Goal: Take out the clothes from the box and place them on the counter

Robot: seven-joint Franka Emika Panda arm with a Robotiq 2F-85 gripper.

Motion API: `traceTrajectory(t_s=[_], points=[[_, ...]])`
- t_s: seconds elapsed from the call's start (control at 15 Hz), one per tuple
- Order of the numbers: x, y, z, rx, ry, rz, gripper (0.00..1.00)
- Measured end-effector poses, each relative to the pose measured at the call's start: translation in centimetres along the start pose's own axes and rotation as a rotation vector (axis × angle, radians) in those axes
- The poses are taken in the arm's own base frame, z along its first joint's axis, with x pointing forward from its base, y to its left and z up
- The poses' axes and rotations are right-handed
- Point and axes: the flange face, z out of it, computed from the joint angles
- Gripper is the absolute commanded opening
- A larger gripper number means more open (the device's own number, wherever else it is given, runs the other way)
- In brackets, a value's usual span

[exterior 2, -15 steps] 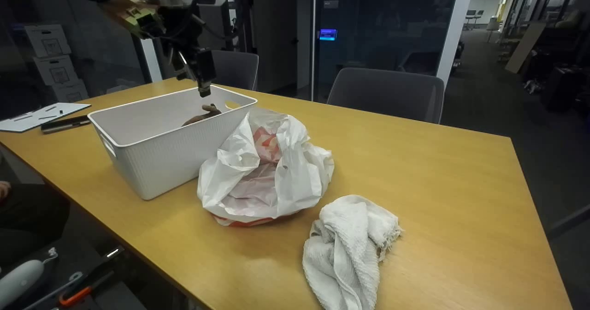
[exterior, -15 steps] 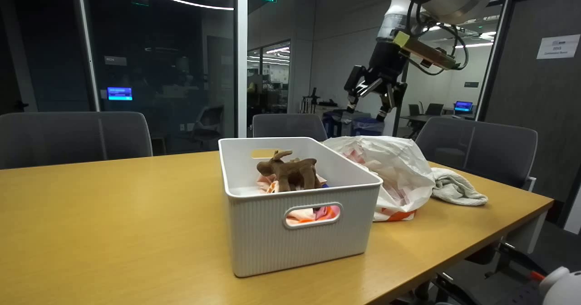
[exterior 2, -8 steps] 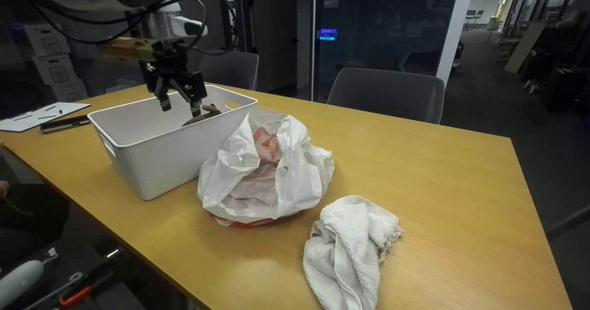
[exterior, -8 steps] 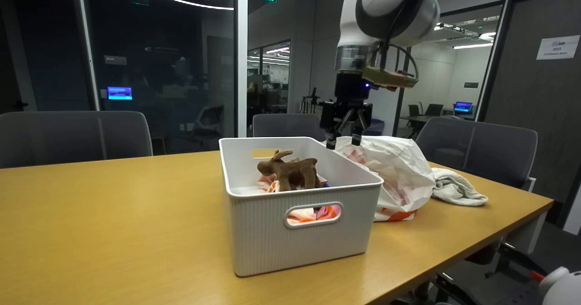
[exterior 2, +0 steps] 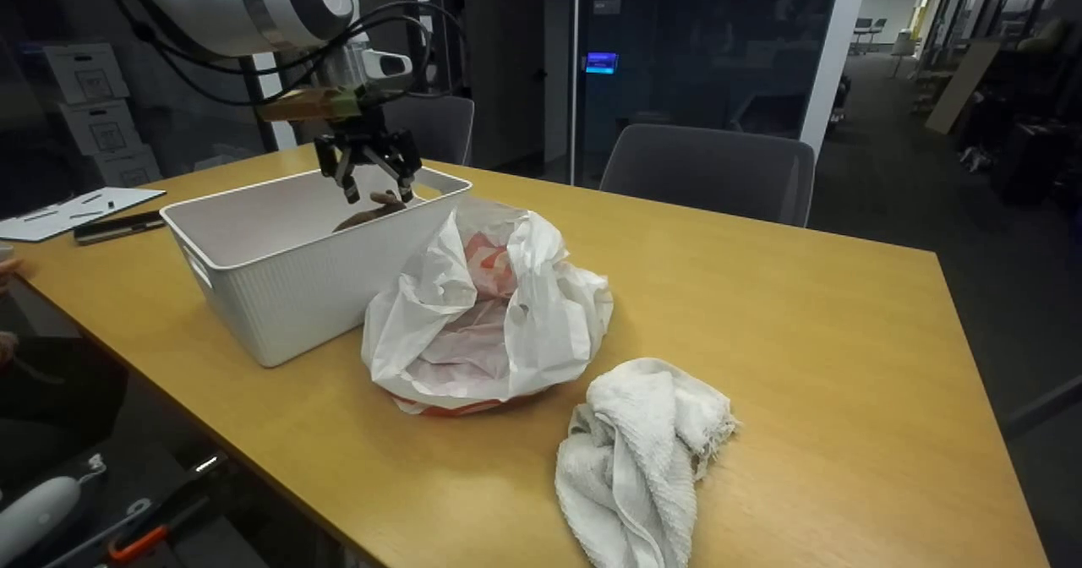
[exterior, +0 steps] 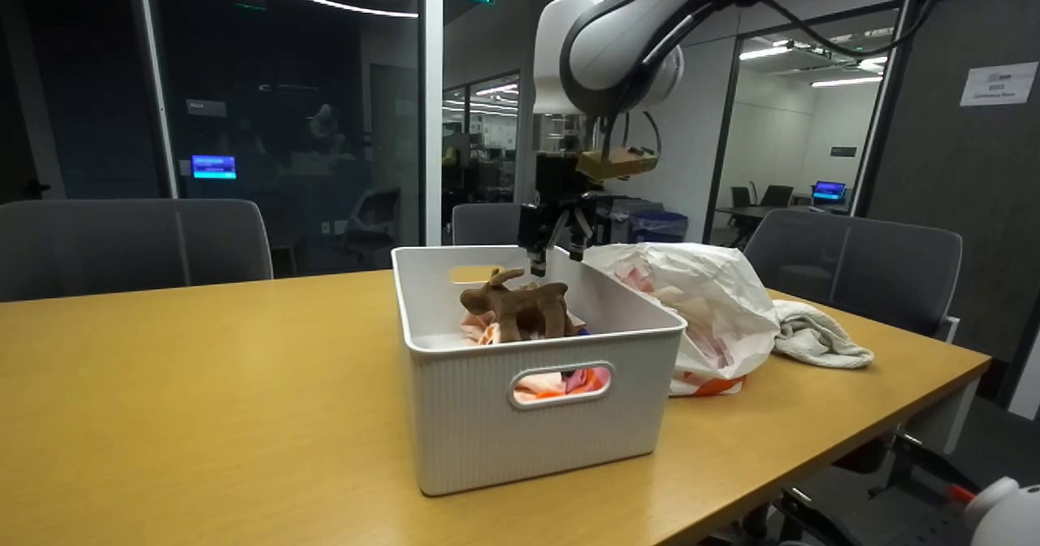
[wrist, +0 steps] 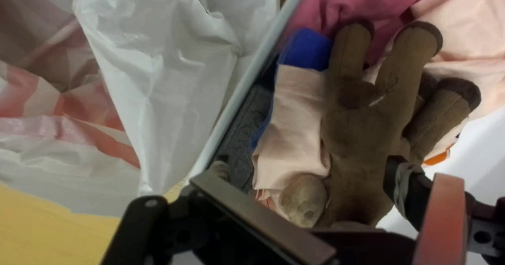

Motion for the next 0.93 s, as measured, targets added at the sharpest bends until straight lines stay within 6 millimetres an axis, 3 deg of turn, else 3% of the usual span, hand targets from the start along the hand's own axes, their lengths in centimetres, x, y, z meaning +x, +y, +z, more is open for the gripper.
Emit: traceTrajectory(t_s=[0.2, 0.4, 0.47, 0.6, 0.93], points=[[1.5, -1.3, 1.3, 0.026, -0.021, -0.003, 1.00], [1.6, -2.1, 3.0, 0.046, -0.070, 0.005, 1.00], [1.4, -2.1, 3.7, 0.059, -0.094, 0.017, 0.75], [1.1, -2.2, 4.8, 0.083, -0.132, 0.038, 0.66], [0.8, -3.3, 5.9, 0.101, -0.161, 0.038, 0.27]])
